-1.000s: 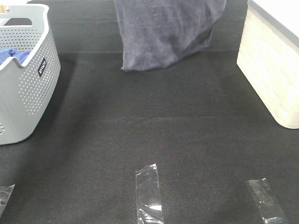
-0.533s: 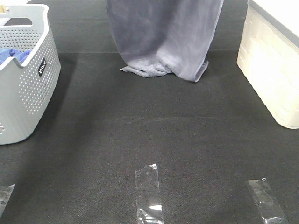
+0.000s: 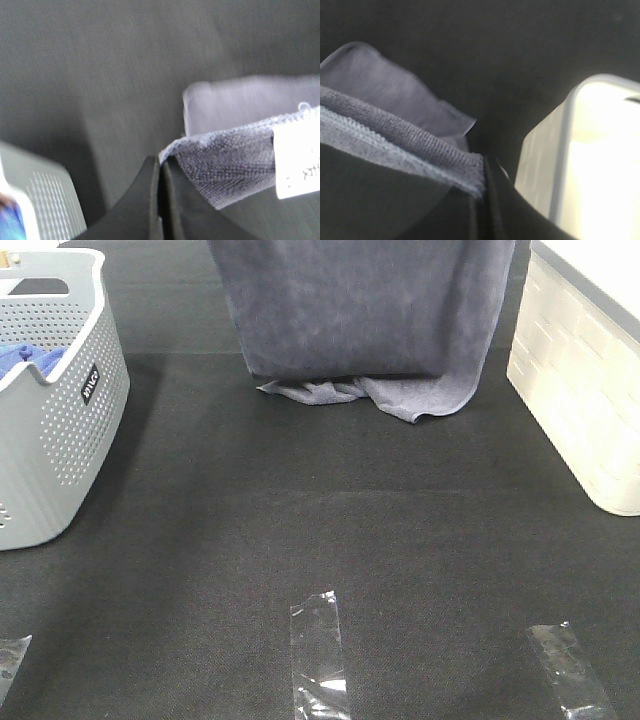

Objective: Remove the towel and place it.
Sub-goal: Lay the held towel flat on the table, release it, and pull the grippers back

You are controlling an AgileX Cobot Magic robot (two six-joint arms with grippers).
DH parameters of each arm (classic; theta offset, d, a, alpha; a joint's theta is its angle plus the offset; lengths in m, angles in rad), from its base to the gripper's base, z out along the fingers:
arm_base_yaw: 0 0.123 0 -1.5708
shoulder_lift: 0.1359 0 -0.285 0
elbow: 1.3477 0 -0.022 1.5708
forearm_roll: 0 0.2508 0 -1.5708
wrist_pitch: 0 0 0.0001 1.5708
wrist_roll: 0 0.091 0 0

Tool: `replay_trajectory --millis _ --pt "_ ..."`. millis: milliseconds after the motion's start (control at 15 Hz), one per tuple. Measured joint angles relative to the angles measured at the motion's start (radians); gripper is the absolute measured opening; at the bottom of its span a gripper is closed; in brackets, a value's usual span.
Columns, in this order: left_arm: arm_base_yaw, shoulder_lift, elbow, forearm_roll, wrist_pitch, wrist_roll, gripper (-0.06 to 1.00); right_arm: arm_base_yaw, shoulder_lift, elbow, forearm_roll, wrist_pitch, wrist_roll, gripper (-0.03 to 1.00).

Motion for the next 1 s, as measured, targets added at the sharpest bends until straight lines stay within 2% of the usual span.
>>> replay_trajectory --millis 67,267,467,667,800,1000 --pt "0.0 0.0 0.0 -0.014 0.038 0.0 0.0 0.0 0.0 0.0 0.012 0.022 0.001 0.0" --pt "0.0 -0.003 0.0 -0.07 0.062 -0.012 0.0 -0.005 -0.011 0.035 0.049 0.033 0.01 0.0" --pt "-0.048 -0.052 0.051 -0.065 0.065 -0.019 0.0 -0.006 -0.075 0.193 0.094 0.034 0.026 0.0" --pt "-0.107 -0.2 0.317 -0.011 0.063 -0.031 0.0 -0.006 -0.21 0.453 0.112 0.034 0.027 0.0" --pt "-0.132 -0.324 0.571 -0.005 0.063 -0.069 0.0 -0.006 -0.306 0.638 0.169 0.033 0.027 0.0" --pt "-0.194 -0.517 0.869 -0.005 0.064 -0.116 0.0 -0.006 -0.442 0.885 0.233 0.036 0.027 0.0"
